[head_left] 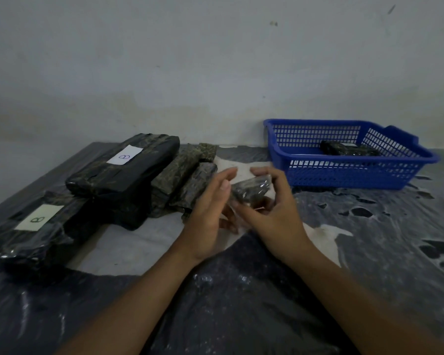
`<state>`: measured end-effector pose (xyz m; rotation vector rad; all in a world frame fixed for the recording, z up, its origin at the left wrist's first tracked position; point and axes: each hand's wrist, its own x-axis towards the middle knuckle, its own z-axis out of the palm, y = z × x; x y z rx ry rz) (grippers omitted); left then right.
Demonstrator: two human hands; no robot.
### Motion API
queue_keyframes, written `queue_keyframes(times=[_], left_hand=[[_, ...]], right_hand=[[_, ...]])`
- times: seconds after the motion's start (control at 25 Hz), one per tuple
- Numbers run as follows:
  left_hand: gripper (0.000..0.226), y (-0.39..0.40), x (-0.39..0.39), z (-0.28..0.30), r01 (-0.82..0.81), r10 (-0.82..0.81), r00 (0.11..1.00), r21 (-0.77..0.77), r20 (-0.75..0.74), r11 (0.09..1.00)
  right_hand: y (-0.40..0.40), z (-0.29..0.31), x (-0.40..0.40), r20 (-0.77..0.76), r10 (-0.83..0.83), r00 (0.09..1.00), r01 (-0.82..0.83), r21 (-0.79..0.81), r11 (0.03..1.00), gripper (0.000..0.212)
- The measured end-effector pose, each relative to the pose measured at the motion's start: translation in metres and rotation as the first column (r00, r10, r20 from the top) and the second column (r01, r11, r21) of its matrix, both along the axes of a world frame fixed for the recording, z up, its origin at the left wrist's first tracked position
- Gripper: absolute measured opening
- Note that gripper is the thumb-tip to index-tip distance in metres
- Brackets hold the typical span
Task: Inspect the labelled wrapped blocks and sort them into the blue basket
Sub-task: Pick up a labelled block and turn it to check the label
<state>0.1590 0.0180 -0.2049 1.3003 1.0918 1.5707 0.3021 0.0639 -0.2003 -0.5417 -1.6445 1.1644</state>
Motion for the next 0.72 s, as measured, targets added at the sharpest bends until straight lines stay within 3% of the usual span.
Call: queue_keyframes(times=[0.12,0.32,0.52,0.72], left_hand=[[0.056,0.003,-0.003,-0.009,0.115,-0.115,0.993,0.008,-0.008,0.993],[0.07,0.001,-0.003,-0.005,0.006,-0.005,0.999,-0.013,0.039,1.0],[0.052,-0.004,-0.002,-0.003,0.04,-0.04,0.999,0.013,-0.02,0.999],[0.037,-0.01,0.005,0.003,-0.02,0.041,0.978,0.104,-0.204,0.994]], right_hand=[[-0.002,-0.005,-0.004,0.045,0.086,0.995,-0.087,0.015,0.996,0.056],[0.001,-0.01,-0.003,0.014,0.098,0.995,-0.097,-0.012,0.995,0.04],[0.003,-0.007,-0.004,-0.064,0.073,0.995,-0.082,-0.145,0.986,0.047],[0.004,-0.007,-0.006,-0.058,0.038,0.998,-0.042,-0.079,0.996,0.024]])
